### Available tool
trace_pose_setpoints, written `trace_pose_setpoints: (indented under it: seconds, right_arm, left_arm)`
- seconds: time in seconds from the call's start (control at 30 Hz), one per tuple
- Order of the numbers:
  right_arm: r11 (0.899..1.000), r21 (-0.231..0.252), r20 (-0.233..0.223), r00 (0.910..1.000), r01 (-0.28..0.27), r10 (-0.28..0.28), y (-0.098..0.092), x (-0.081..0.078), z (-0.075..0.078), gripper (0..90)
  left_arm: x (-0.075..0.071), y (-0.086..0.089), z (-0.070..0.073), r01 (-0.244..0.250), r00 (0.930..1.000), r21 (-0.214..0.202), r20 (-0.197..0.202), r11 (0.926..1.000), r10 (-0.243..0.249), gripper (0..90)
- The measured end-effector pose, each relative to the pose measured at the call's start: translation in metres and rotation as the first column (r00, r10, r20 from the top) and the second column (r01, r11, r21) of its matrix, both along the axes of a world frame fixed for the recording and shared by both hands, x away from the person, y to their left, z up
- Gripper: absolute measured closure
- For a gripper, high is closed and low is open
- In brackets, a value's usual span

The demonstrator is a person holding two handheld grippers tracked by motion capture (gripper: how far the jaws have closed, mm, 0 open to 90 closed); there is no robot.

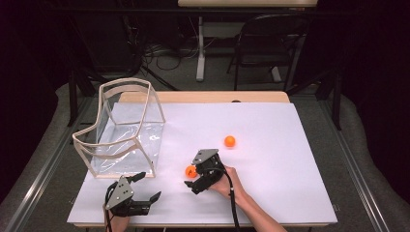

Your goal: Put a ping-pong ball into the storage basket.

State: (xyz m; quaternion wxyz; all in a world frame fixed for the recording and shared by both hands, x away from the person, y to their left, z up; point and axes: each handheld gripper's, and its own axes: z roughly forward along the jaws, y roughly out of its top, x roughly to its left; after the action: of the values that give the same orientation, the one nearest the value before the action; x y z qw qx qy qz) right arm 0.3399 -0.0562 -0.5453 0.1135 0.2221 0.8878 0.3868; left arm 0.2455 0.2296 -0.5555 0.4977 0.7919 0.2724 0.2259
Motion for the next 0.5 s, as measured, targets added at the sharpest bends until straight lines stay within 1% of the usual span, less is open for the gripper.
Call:
trace_pose_setpoints:
  seconds: [0.03, 0.17, 0.2, 0.23, 0.27, 0.3, 0.43, 0.5]
  right_arm:
    - [1.000, -0.002, 0.003, 1.0000, -0.001, 0.001, 0.0009, 0.0004, -0.0004, 3.6]
    - [1.000, -0.006, 0.006, 1.0000, -0.005, 0.005, 0.0031, 0.0019, -0.0023, 15.0]
    - [1.000, -0.011, 0.007, 1.0000, 0.001, -0.001, 0.0035, 0.0021, -0.0027, 16.6]
    - [1.000, -0.020, 0.010, 0.9999, 0.006, -0.006, 0.0039, 0.0025, -0.0033, 20.1]
    - [0.999, -0.030, 0.002, 0.9999, 0.012, -0.012, 0.0040, 0.0031, -0.0043, 25.3]
    - [0.999, -0.030, 0.002, 0.9999, 0.012, -0.012, 0.0040, 0.0031, -0.0043, 25.3]
    - [0.999, -0.048, -0.006, 0.9999, 0.013, -0.014, 0.0039, 0.0037, -0.0056, 33.3]
    - [0.999, -0.049, -0.006, 0.9999, 0.012, -0.013, 0.0039, 0.0038, -0.0057, 34.1]
  left_arm:
    - [0.0001, 0.0003, 0.0000, 0.001, 1.0000, 0.000, 0.001, 1.0000, -0.001, 15.7]
    - [0.0002, 0.0006, -0.0002, -0.001, 1.0000, 0.000, 0.000, 1.0000, 0.001, 15.7]
    - [0.0001, 0.0005, -0.0002, -0.001, 1.0000, 0.000, 0.000, 1.0000, 0.001, 15.7]
    - [0.0001, 0.0006, -0.0001, 0.000, 1.0000, 0.000, -0.001, 1.0000, 0.000, 15.7]
    - [0.0000, 0.0005, -0.0001, 0.000, 1.0000, 0.000, 0.000, 1.0000, 0.000, 15.7]
    - [0.0000, 0.0005, 0.0000, 0.000, 1.0000, 0.000, 0.000, 1.0000, 0.000, 15.7]
    - [0.0000, 0.0004, -0.0001, 0.001, 1.0000, 0.001, -0.001, 1.0000, -0.001, 15.7]
    - [-0.0001, 0.0003, -0.0001, 0.002, 1.0000, 0.000, -0.001, 1.0000, -0.002, 15.7]
